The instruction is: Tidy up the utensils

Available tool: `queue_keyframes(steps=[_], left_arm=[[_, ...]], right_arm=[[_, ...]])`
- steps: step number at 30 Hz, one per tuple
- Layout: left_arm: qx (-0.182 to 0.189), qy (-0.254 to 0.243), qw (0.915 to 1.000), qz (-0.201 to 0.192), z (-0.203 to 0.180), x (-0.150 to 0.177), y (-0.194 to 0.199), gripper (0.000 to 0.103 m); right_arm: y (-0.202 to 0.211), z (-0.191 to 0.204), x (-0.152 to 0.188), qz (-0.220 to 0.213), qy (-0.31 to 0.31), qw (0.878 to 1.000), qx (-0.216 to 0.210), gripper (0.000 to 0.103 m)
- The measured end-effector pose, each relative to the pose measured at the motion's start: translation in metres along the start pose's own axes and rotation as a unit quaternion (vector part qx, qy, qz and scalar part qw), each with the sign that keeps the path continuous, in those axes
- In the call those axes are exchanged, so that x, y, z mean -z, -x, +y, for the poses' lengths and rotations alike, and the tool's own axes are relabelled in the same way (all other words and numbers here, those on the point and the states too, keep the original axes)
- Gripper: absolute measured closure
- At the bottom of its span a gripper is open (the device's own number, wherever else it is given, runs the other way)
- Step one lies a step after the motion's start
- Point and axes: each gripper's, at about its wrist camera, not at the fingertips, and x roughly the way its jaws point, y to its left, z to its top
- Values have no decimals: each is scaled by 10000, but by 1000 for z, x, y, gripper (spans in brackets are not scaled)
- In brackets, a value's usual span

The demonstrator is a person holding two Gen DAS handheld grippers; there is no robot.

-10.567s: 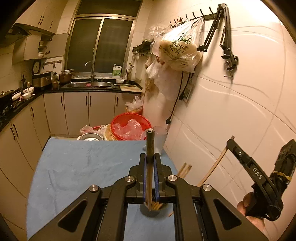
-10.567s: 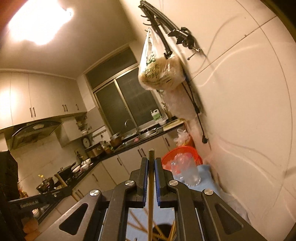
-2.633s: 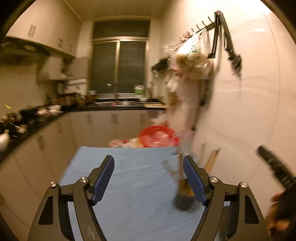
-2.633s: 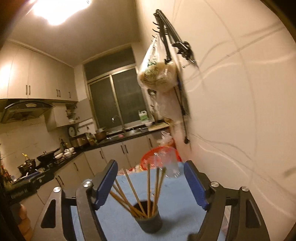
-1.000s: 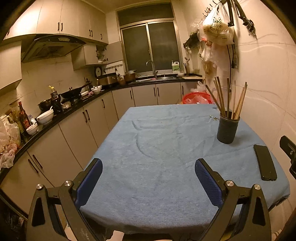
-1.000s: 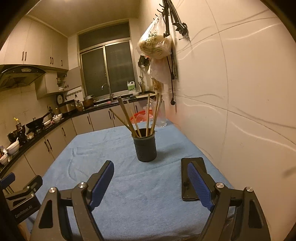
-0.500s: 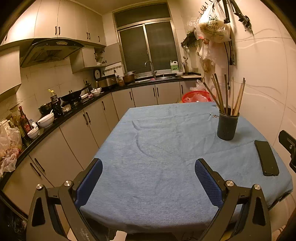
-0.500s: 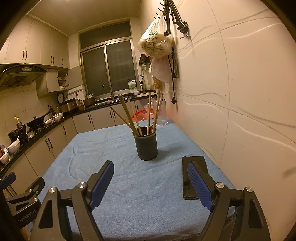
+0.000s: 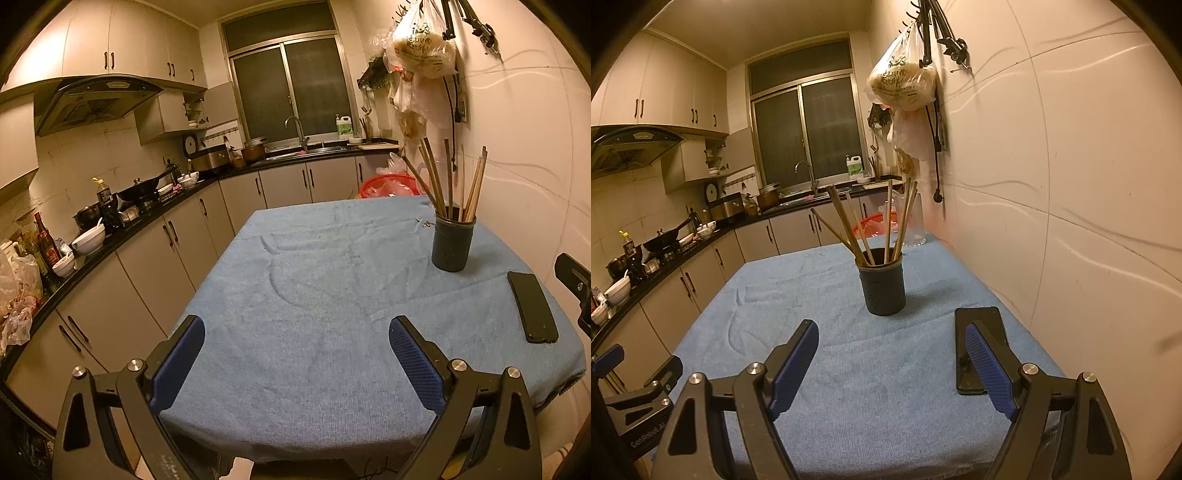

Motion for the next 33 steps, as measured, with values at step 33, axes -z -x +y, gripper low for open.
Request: queue_keyframes(steps=[33], left_arm=[[16, -31, 10000, 28, 0, 0, 0, 3]], right_arm=[[-3, 0, 1, 51, 28, 10000, 0, 19]])
